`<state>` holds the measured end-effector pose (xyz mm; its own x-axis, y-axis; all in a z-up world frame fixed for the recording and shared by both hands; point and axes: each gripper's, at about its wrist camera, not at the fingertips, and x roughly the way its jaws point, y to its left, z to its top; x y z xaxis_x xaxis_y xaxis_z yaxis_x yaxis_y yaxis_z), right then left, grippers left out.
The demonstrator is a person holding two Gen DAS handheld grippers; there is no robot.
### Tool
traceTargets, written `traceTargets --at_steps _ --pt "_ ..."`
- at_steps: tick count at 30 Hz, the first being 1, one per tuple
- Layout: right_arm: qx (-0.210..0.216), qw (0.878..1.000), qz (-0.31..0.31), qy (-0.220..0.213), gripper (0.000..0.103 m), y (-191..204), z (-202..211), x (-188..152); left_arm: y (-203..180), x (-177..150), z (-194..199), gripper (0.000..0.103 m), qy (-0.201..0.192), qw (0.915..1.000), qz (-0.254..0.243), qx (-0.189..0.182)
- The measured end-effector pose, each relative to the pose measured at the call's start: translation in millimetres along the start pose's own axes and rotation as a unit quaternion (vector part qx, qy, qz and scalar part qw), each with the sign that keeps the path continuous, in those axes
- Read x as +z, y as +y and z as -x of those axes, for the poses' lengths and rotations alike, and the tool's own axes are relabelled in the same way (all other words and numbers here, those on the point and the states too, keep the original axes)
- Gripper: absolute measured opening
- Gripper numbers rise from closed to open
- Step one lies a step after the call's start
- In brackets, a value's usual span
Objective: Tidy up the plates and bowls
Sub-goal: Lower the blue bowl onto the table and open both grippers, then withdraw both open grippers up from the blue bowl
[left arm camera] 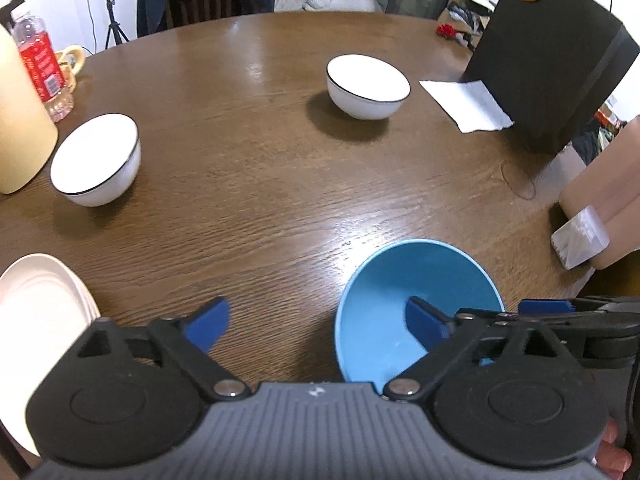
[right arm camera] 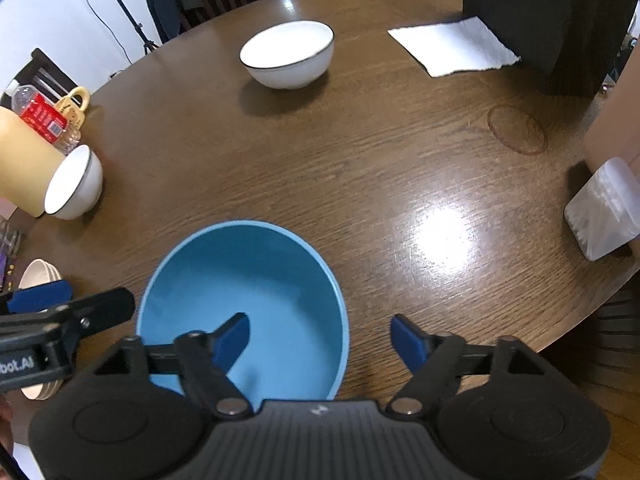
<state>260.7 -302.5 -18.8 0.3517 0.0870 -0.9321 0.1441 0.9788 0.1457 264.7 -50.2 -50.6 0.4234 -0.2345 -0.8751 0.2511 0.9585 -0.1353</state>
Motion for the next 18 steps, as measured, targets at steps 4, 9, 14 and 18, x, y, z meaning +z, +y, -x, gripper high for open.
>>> traceTargets --at_steps 4,9,14,18 --pt "0.004 1.000 0.009 -0.009 0.087 5.8 11.0 -2.7 8.6 -7.9 15.0 0.103 -0.016 0.9998 0.011 0.001" --pt "0.001 1.000 0.023 -0.021 0.094 16.4 24.2 -5.8 21.4 -17.1 34.9 0.103 -0.039 0.9988 0.031 0.002" --pt "-0.001 0.998 0.042 -0.036 0.103 32.0 36.8 -9.5 35.1 -26.3 52.8 0.103 -0.058 0.9970 0.051 0.011" --pt "-0.001 0.998 0.053 -0.043 0.103 43.7 45.0 -13.0 43.9 -32.5 64.3 0.103 -0.066 0.9958 0.061 0.018"
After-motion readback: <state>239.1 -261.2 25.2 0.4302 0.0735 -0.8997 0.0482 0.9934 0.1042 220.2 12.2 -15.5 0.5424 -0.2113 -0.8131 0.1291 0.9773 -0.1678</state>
